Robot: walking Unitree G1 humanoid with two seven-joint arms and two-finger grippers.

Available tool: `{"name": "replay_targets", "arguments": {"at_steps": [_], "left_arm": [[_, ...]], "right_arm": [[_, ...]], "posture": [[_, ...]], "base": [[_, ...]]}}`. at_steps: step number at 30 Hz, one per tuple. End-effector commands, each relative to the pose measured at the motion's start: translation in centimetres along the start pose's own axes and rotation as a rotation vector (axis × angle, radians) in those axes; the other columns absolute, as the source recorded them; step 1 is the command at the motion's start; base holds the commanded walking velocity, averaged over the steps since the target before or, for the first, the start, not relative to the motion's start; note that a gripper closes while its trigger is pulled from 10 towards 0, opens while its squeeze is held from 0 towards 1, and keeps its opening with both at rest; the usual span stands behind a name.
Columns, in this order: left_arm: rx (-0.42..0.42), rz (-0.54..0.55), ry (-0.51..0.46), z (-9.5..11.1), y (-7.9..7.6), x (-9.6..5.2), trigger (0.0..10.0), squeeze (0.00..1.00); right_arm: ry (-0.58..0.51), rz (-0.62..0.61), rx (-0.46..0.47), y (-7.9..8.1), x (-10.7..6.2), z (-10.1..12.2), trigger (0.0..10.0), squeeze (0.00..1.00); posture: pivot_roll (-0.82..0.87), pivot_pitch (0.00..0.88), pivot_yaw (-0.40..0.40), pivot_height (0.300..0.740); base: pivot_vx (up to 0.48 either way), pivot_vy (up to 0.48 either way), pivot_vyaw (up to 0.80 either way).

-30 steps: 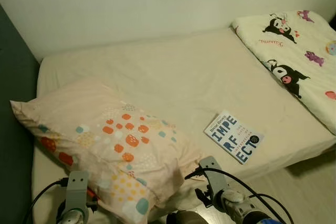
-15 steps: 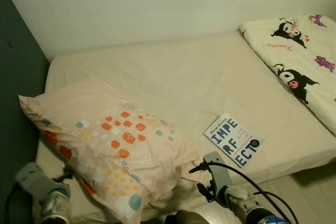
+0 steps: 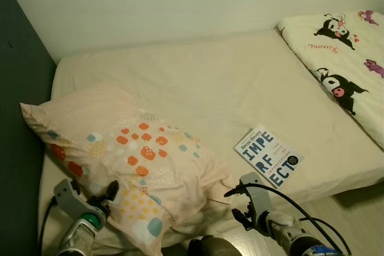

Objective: Clean up the room

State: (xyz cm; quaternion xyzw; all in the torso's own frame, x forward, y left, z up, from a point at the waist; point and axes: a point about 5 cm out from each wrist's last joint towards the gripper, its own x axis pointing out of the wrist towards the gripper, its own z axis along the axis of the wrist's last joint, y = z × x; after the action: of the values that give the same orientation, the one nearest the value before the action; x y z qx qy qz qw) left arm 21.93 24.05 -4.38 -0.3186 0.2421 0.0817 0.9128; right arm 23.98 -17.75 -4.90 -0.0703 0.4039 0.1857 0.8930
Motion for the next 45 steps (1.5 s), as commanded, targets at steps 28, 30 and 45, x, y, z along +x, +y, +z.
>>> {"name": "replay_targets", "arguments": {"at_steps": [28, 30, 45], "left_arm": [[-0.151, -0.325, 0.000, -4.4, -4.4, -0.3, 10.0, 0.00], [-0.119, -0.320, 0.005, -4.6, -4.5, -0.3, 10.0, 0.00], [0.072, -0.205, -0.135, -1.1, -4.1, 0.6, 10.0, 0.00]], "right_arm": [[-0.138, 0.141, -0.053, -0.5, -1.0, 0.6, 10.0, 0.00], [-0.151, 0.150, -0.053, -0.6, -1.1, 0.8, 10.0, 0.00], [-0.194, 0.160, -0.057, -1.3, -1.5, 1.6, 10.0, 0.00]], "posture": [[-0.24, 0.358, -0.011, 0.740], [-0.24, 0.360, -0.013, 0.740], [-0.26, 0.388, -0.028, 0.740]], "base": [[0.000, 0.000, 0.00], [0.000, 0.000, 0.00], [0.000, 0.000, 0.00]]}}
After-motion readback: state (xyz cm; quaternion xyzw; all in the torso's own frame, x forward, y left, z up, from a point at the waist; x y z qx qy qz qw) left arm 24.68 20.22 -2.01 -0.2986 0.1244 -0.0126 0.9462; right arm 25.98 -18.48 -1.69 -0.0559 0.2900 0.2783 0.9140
